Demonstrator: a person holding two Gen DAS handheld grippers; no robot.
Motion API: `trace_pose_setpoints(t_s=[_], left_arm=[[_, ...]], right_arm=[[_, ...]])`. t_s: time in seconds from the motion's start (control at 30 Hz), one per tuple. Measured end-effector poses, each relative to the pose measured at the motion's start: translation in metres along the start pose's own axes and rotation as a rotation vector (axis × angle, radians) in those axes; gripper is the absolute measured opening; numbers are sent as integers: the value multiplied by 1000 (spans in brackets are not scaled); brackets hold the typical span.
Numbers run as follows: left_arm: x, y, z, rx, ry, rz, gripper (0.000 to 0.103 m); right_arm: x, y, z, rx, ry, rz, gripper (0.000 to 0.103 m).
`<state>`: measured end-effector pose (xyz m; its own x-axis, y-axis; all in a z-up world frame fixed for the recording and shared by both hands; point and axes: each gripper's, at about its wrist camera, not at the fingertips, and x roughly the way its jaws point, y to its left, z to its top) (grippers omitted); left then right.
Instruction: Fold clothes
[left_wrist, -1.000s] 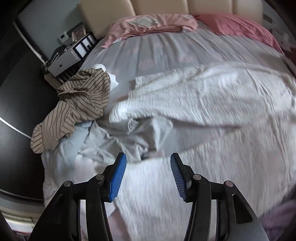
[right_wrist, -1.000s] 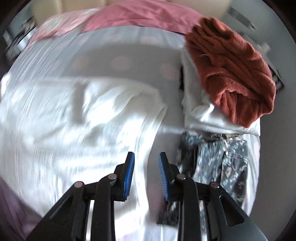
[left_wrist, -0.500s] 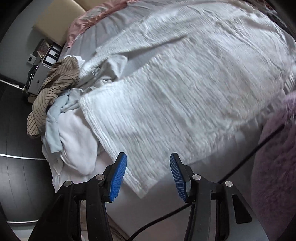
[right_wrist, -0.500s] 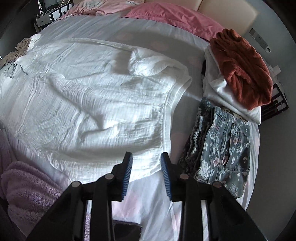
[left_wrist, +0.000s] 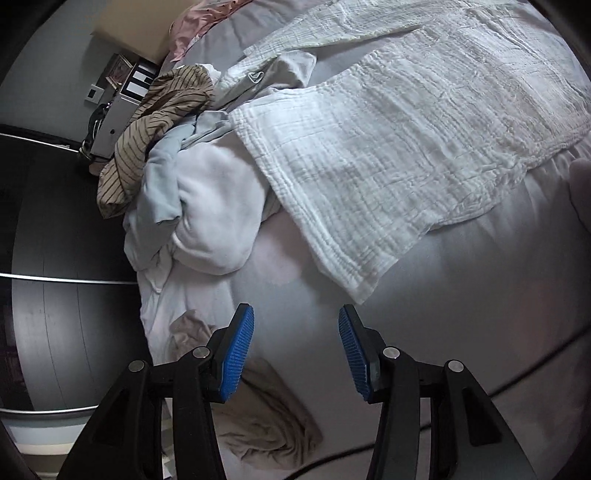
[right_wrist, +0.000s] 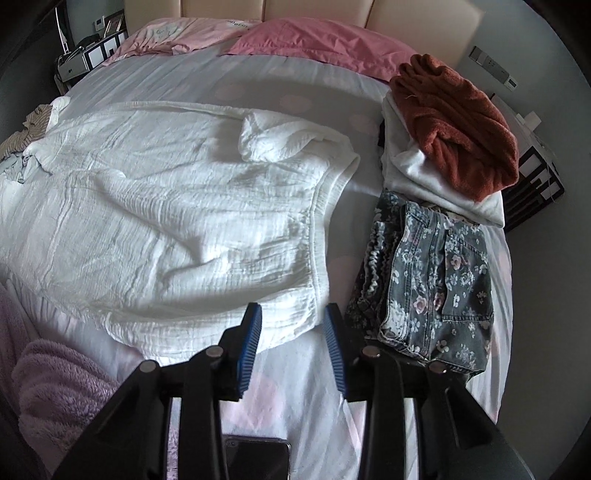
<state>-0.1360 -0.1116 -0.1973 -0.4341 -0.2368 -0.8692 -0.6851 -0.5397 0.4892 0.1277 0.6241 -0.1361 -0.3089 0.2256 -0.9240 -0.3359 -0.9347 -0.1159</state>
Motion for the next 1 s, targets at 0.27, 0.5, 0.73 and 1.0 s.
trace_pose_setpoints(t_s=[0.27,0.5,0.73,1.0], left_arm=[[9,-44,24,-39,-66,-103,50],[31,-92,46,61,-95,-126,50],[46,-97,54,83,-71,-139,36],[50,-86,67,-20,-59,-184,12]], right_arm=[[-2,4,5,20,-27,3,35],[-3,3,-4,-10,-8,-9,35],[2,7,-10,-97,24,-16,35],[21,53,-32,-531,148,-25,38]])
